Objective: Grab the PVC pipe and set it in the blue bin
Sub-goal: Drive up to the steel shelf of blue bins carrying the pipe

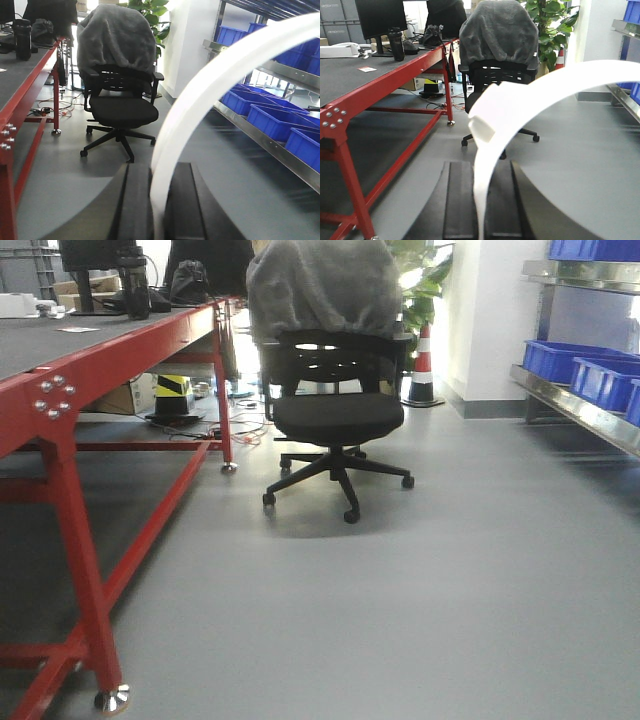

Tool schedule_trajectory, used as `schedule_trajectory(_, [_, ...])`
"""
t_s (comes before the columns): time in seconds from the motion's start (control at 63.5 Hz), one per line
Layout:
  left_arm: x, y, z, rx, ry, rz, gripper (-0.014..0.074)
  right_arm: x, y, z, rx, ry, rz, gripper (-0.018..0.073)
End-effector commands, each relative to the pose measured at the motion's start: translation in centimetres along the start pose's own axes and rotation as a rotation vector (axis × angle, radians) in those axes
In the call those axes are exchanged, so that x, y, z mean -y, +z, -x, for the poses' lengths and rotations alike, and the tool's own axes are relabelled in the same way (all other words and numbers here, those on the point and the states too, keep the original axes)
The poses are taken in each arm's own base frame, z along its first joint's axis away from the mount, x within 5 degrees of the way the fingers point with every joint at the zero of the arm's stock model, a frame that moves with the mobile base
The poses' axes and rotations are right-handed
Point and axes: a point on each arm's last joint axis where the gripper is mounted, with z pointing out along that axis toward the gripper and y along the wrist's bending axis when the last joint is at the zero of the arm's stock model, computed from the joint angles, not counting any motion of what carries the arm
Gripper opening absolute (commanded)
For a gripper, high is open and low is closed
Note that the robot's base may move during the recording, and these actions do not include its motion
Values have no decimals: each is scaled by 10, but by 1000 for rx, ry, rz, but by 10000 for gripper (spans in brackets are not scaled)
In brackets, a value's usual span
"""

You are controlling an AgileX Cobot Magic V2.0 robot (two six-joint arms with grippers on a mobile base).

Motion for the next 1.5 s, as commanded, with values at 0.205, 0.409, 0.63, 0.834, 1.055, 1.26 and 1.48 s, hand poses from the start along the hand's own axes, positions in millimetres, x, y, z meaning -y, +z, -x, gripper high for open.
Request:
schedule_trajectory(0.205, [1, -2, 4, 42, -8, -12, -111, 0, 0, 2, 27, -16, 2, -168])
schedule_trajectory(0.409, [1, -2, 4, 42, -8, -12, -111, 0, 0, 2, 27, -16, 2, -168])
schedule_trajectory(0.63, [1, -2, 4, 42, -8, -12, -111, 0, 0, 2, 27, -16, 2, -168])
schedule_trajectory(0.834, [1, -2, 4, 42, -8, -12, -111, 0, 0, 2, 27, -16, 2, -168])
schedule_trajectory(1.055, [1, -2, 4, 42, -8, -12, -111, 0, 0, 2, 27, -16, 2, -168])
schedule_trajectory(1.26, [1, -2, 4, 42, -8, -12, -111, 0, 0, 2, 27, -16, 2, -168])
schedule_trajectory(1.48, [1, -2, 4, 42, -8, -12, -111, 0, 0, 2, 27, -16, 2, -168])
